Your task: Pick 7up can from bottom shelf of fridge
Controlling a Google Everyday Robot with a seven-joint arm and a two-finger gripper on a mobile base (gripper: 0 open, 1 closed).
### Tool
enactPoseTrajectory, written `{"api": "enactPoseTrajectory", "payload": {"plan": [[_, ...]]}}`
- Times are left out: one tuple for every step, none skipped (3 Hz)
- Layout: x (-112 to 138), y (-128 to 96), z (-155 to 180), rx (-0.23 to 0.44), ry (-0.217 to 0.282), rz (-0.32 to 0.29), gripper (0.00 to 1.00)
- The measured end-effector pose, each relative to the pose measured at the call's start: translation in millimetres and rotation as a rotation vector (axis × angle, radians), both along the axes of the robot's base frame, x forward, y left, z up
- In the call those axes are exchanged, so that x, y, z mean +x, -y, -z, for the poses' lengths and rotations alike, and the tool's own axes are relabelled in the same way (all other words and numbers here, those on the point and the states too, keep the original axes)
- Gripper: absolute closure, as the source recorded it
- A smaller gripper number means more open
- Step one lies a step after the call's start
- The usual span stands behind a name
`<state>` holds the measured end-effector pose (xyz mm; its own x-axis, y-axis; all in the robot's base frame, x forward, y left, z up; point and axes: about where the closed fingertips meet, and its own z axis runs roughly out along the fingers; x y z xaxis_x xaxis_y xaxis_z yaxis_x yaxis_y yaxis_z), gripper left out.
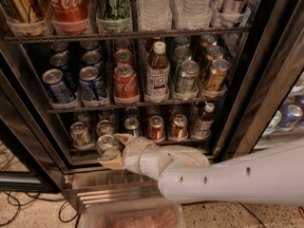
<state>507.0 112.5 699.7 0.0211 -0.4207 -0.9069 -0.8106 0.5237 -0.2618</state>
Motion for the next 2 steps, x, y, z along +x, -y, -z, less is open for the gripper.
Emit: {"api": "enactPoseTrajectory", "payload": {"plan": [[-30.0, -3.0, -5.6, -0.003, -0.025, -0.075, 1.0], [-52.1, -18.0, -12.3, 0.028, -0.066, -0.133, 1.0]]}}
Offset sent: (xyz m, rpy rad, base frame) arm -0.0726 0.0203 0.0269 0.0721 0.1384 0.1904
